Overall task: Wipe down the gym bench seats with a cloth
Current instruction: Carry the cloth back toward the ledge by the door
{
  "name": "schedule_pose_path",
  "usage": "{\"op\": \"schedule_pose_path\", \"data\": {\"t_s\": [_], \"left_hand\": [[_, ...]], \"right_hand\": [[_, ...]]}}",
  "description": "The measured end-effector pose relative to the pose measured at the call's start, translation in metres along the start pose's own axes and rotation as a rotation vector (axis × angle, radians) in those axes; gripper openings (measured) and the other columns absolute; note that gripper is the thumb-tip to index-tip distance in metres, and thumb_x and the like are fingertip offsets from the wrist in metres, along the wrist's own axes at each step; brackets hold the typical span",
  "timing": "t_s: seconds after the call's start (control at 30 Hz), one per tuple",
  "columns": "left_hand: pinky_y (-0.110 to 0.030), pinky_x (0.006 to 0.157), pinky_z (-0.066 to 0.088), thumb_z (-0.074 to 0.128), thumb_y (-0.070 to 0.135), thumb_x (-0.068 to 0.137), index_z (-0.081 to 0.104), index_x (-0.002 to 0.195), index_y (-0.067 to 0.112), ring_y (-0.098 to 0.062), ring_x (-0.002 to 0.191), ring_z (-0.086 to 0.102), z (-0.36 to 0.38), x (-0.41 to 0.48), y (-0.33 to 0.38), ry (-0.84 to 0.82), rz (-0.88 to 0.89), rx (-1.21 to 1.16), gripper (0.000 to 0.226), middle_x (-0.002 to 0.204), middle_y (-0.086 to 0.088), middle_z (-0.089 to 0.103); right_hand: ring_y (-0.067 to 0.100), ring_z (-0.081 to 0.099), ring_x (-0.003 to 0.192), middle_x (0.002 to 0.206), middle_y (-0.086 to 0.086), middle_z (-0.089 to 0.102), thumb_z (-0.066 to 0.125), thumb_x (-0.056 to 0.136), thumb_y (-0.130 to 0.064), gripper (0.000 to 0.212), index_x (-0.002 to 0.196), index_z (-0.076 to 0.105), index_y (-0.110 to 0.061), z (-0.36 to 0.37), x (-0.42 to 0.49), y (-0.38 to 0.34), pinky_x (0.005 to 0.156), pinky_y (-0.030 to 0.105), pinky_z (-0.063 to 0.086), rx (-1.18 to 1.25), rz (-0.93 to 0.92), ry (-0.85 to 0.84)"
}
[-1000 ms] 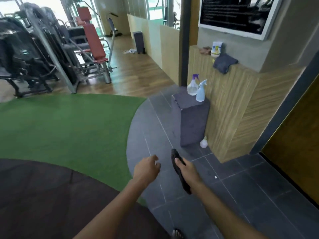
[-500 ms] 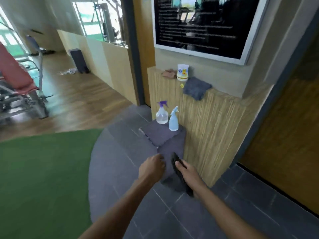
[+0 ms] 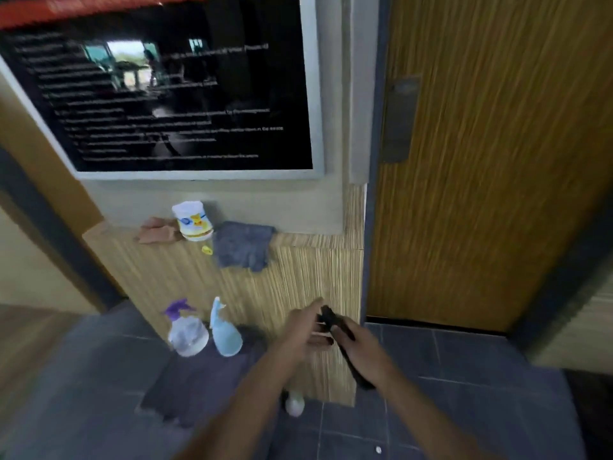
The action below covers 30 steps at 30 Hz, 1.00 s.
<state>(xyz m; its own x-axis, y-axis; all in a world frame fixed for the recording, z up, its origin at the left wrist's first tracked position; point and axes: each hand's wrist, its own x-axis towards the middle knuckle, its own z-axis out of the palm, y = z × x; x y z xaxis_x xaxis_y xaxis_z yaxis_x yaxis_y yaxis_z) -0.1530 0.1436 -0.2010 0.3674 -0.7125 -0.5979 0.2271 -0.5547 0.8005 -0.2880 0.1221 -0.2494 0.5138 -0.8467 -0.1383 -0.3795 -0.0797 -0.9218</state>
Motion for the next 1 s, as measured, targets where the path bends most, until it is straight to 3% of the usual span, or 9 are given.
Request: {"op": "schedule_pose_path", "data": {"t_s": [0.2,0.3,0.4,0.5,0.6,0.67,0.77,0.87,1.0], "left_hand": [[-0.031,0.052,0.056,0.071,0.008,0.081,0.061,0.110,-0.008,-0.031,0.069,0.067,-0.014,0.078,0.070,-0.007,0.022,-0.122,0.034,0.091,-0.021,0.066],[-0.028,0.044,0.053,0.062,-0.002,0.084,0.060,0.098,-0.007,-0.030,0.064,0.064,-0.022,0.106,0.105,-0.011,0.068,-0.187,0.015,0.082,-0.020,0.063],[-0.029,0.046,0.056,0.055,-0.006,0.087,0.058,0.087,-0.001,-0.029,0.068,0.061,-0.029,0.126,0.131,-0.059,0.091,-0.317,0.007,0.080,-0.018,0.060],[-0.030,0.052,0.058,0.049,-0.008,0.090,0.054,0.080,0.003,-0.026,0.069,0.059,-0.037,0.146,0.141,-0.097,0.094,-0.419,0.015,0.076,-0.013,0.058],[-0.033,0.051,0.059,0.050,-0.009,0.089,0.054,0.080,0.001,-0.029,0.070,0.060,-0.044,0.163,0.147,-0.072,0.088,-0.484,0.014,0.079,-0.017,0.059],[-0.038,0.054,0.060,0.055,-0.010,0.087,0.055,0.077,0.002,-0.030,0.071,0.060,-0.049,0.176,0.145,-0.030,0.100,-0.451,0.016,0.080,-0.018,0.059],[-0.042,0.066,0.061,0.066,-0.008,0.082,0.063,0.080,0.001,-0.027,0.074,0.064,-0.056,0.194,0.140,0.055,0.166,-0.266,0.010,0.089,-0.020,0.066],[-0.043,0.074,0.061,0.076,0.001,0.077,0.068,0.092,0.002,-0.027,0.077,0.069,-0.061,0.204,0.135,0.157,0.268,0.011,0.017,0.097,-0.020,0.071],[-0.034,0.070,0.061,0.081,0.011,0.074,0.066,0.090,0.010,-0.018,0.072,0.068,-0.065,0.201,0.132,0.269,0.426,0.282,0.022,0.087,-0.008,0.071]], "right_hand": [[0.003,0.061,0.090,0.109,-0.009,0.064,0.052,0.102,-0.031,0.032,0.133,0.052,-0.025,-0.016,0.092,-0.037,0.074,0.013,0.043,-0.147,-0.149,0.001],[-0.002,0.061,0.092,0.109,-0.014,0.065,0.060,0.096,-0.041,0.037,0.130,0.056,-0.027,-0.031,0.133,-0.060,0.072,0.008,0.042,-0.083,-0.124,-0.003],[0.008,0.061,0.106,0.117,-0.009,0.065,0.054,0.096,-0.051,0.043,0.129,0.061,-0.025,-0.046,0.165,-0.071,0.081,0.016,0.045,0.100,0.017,0.059],[0.018,0.061,0.111,0.123,0.001,0.065,0.059,0.098,-0.037,0.029,0.124,0.062,-0.025,-0.055,0.182,-0.065,0.091,0.033,0.050,0.345,0.224,0.010],[0.029,0.061,0.117,0.130,0.008,0.061,0.071,0.089,-0.007,0.043,0.128,0.059,-0.020,-0.055,0.200,-0.061,0.092,0.043,0.055,0.602,0.304,0.018],[0.031,0.063,0.113,0.130,0.014,0.060,0.074,0.082,0.003,0.049,0.124,0.059,-0.016,-0.053,0.215,-0.059,0.088,0.043,0.057,0.667,0.307,0.172],[0.027,0.064,0.107,0.124,0.011,0.062,0.084,0.075,-0.006,0.047,0.114,0.060,-0.019,-0.048,0.231,-0.059,0.093,0.043,0.055,0.531,0.296,0.439],[0.020,0.056,0.103,0.116,0.000,0.055,0.084,0.078,-0.018,0.047,0.117,0.057,-0.015,-0.042,0.238,-0.063,0.086,0.030,0.047,0.240,0.293,0.569],[0.023,0.057,0.113,0.123,0.007,0.060,0.081,0.080,-0.016,0.046,0.118,0.055,-0.010,-0.030,0.243,-0.065,0.084,0.024,0.042,0.069,0.203,0.651]]}}
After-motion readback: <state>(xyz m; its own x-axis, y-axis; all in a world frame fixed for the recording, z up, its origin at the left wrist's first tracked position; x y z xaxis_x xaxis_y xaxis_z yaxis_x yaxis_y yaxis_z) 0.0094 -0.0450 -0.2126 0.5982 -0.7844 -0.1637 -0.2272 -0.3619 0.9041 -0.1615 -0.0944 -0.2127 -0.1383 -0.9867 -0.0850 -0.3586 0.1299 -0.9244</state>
